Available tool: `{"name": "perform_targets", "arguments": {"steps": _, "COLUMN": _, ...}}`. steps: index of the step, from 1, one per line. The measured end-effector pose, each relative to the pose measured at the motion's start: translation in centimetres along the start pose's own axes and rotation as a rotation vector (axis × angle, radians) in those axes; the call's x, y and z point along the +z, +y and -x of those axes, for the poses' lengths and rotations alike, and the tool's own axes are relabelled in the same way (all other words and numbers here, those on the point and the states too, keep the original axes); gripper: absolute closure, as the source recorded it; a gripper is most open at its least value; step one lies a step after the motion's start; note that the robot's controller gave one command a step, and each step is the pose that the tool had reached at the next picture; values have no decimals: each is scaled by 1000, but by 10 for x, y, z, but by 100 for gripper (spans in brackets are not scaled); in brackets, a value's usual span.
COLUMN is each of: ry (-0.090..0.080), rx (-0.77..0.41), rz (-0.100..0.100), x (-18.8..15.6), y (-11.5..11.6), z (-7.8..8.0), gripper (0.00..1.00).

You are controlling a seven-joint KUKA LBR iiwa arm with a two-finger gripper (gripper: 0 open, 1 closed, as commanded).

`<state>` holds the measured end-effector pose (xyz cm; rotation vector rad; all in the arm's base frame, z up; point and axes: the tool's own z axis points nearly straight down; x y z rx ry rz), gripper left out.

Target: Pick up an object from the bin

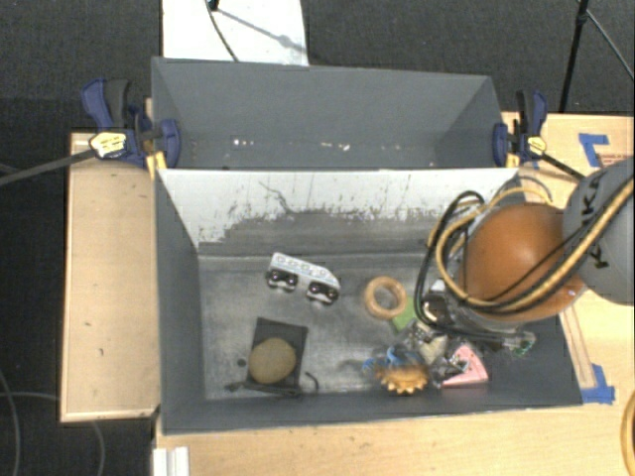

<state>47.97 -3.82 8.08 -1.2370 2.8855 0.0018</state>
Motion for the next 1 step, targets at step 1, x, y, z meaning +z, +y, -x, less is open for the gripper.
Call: {"name": "perform_targets", "arguments": {"steps": 1, "ry": 0, "rx": 1, "rz": -1, "x": -5, "y": 0, "z": 0, "gripper": 100}}
